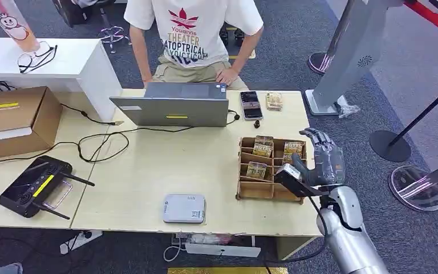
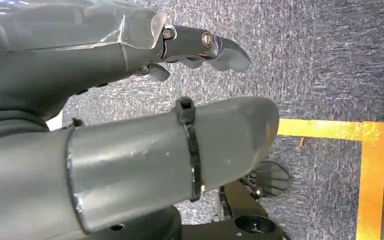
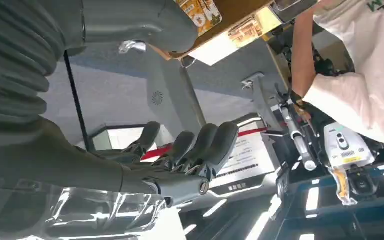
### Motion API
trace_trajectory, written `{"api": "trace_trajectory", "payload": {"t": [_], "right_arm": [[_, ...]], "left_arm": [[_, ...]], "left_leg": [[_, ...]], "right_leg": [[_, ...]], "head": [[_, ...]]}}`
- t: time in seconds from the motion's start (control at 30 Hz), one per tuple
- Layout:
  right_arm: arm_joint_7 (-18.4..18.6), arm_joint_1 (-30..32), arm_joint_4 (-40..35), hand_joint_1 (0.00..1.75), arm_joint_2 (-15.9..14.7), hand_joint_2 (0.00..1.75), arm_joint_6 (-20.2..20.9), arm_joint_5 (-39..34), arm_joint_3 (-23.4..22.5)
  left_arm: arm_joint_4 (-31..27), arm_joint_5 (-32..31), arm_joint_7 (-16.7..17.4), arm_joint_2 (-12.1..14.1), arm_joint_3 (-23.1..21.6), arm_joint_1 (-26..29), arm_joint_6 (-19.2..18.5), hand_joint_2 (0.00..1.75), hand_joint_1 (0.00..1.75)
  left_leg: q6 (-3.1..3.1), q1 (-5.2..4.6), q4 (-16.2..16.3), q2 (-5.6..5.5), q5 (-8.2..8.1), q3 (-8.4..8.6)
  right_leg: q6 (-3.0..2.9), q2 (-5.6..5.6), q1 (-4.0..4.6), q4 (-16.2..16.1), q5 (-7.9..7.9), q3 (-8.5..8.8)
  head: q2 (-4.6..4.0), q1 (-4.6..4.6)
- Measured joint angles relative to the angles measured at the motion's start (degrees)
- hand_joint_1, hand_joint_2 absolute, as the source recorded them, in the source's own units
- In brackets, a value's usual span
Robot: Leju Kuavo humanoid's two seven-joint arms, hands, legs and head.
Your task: Pass the card to the sensor for recognition and then transmit it.
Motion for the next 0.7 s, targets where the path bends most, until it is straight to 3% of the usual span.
{"api": "trace_trajectory", "payload": {"t": [0.17,0.3,0.47,0.7], "right_arm": [[-0.29,-0.17,1.44,0.79,0.00,1.75,0.26,-0.40,-0.48],[-0.85,-0.67,2.95,0.79,0.00,1.75,0.59,-0.31,-0.48],[-1.05,-1.09,4.29,0.58,0.00,1.75,0.63,0.02,-0.48],[-1.38,-3.00,6.54,0.59,0.02,1.75,0.63,1.44,-0.04]], "left_arm": [[0.00,0.00,-0.17,0.00,0.00,0.01,0.04,0.00,0.00],[0.00,0.00,-0.24,0.00,0.00,0.01,0.04,0.00,0.00],[0.00,0.00,-0.28,0.00,0.00,0.02,0.04,0.00,0.00],[0.00,0.22,-0.28,0.00,0.02,0.01,0.22,0.00,0.00]], "left_leg": [[0.00,0.00,0.00,0.00,0.00,-0.01],[0.00,0.00,0.00,0.00,0.00,-0.03],[0.00,0.00,0.00,-0.01,0.00,-0.03],[0.00,0.00,0.00,-0.01,0.00,-0.04]], "right_leg": [[0.00,0.00,0.00,0.00,0.00,0.00],[0.00,-0.01,0.00,0.00,0.00,0.00],[0.00,-0.01,0.00,0.00,0.00,0.00],[0.00,-0.01,0.00,0.01,0.00,-0.01]], "head": [[0.00,0.00],[0.00,0.00],[0.00,0.00],[0.00,0.00]]}}
